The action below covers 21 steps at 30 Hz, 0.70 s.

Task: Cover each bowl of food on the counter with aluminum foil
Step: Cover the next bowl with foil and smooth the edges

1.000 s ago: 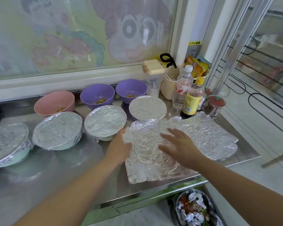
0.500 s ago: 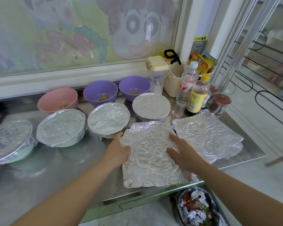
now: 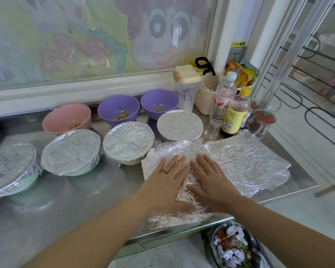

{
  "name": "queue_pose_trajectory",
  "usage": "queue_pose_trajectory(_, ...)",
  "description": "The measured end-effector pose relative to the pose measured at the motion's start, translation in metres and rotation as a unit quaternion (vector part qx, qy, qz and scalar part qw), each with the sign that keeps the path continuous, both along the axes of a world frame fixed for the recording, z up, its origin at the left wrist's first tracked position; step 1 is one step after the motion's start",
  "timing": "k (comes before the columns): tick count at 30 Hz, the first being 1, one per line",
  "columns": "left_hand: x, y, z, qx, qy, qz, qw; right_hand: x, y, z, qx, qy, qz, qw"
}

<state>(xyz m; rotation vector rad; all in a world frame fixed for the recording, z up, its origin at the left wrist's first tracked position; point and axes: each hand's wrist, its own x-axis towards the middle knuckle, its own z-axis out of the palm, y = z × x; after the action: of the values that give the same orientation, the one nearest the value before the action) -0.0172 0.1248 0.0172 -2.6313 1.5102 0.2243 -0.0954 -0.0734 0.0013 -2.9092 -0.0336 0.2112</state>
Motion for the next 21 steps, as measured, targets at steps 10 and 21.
queue_pose_trajectory(10,0.007,0.009,-0.007,0.005,0.055,0.056,0.997,0.005,-0.01,0.01,-0.03,0.073,0.06,0.995)
queue_pose_trajectory(21,0.007,0.008,-0.013,0.05,-0.008,0.037,0.998,0.007,-0.011,0.02,-0.051,0.089,0.091,0.991)
